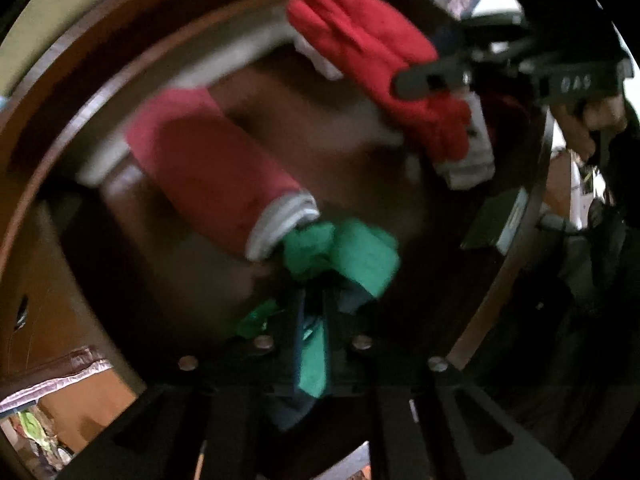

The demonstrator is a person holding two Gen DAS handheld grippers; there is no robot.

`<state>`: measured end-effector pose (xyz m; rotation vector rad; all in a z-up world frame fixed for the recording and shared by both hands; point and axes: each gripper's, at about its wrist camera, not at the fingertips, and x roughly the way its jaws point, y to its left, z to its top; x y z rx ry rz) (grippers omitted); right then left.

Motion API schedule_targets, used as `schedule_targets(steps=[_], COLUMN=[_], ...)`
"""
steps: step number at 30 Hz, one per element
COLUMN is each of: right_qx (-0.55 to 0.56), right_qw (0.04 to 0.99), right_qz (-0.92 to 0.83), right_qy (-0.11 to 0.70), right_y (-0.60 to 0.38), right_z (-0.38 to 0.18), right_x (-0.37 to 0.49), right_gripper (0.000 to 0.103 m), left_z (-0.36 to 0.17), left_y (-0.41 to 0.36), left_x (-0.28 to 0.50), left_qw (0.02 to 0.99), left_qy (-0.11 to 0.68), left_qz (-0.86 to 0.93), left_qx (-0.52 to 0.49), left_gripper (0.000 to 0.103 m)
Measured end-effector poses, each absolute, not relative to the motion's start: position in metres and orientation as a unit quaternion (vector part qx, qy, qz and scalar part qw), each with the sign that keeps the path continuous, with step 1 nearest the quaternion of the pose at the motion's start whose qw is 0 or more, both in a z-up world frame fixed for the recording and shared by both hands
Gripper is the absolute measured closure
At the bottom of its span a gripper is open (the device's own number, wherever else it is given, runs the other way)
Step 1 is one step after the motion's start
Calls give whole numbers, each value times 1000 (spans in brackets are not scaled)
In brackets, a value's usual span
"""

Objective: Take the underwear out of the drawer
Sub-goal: 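Grasp the green and black garment with the left gripper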

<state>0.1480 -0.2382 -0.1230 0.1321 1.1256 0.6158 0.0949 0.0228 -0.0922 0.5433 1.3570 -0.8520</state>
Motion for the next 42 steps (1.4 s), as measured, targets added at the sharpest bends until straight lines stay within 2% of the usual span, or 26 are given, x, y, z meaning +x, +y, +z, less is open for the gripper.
schedule_targets(steps=[4, 7, 9, 10, 11, 12, 13, 15, 16, 17, 19, 24, 26, 30, 32, 35, 42], right_qx=[76, 77, 79, 79, 80, 81, 83, 83, 83, 84, 86, 87, 88, 91, 89, 84, 89], right_qw=[803, 800, 796, 795, 794, 794, 794, 795, 796, 796, 797, 795, 792, 789, 789, 788, 792], right_qz=[293, 293, 295, 294, 294, 294, 294, 294, 295, 295, 295, 295, 293, 287, 283, 281, 276], right_qy=[514, 518, 523, 525, 525, 525, 525, 524, 522, 521, 520, 523, 529, 535, 538, 541, 538], right_y=[-243, -243, -242, -241, -241, -241, -241, -239, -239, -240, -241, -247, -249, -249, -249, -246, -247], right_z=[-119, -120, -121, -122, -122, -122, -121, -121, -121, -120, -120, -122, -126, -130, -133, -135, -133], right_x=[147, 146, 146, 146, 146, 146, 146, 147, 147, 148, 148, 147, 148, 148, 148, 147, 143], right_gripper=[56, 56, 56, 56, 56, 56, 56, 56, 56, 56, 56, 56, 56, 56, 56, 56, 56], left_z=[-65, -63, -77, -81, -85, -87, -89, -98, -100, -103, -115, -131, -134, -141, -139, -130, -120], left_y=[32, 30, 28, 27, 26, 24, 22, 17, 15, 14, 12, 19, 19, 29, 38, 40, 45], left_x=[96, 96, 98, 98, 98, 97, 97, 99, 101, 103, 103, 109, 111, 114, 114, 105, 97], left_qw=[695, 676, 648, 634, 623, 609, 599, 579, 569, 561, 540, 523, 521, 517, 518, 534, 578], left_qy=[573, 586, 596, 600, 600, 600, 598, 603, 609, 614, 631, 669, 677, 694, 693, 678, 652], left_qz=[-370, -373, -397, -409, -416, -424, -426, -427, -428, -428, -416, -428, -432, -437, -447, -450, -440], left_qx=[228, 248, 259, 267, 280, 300, 318, 344, 350, 354, 370, 309, 291, 246, 226, 228, 217], left_gripper=[98, 98, 88, 69, 42, 30, 25, 25, 29, 39, 50, 55, 60, 62, 76, 84, 89])
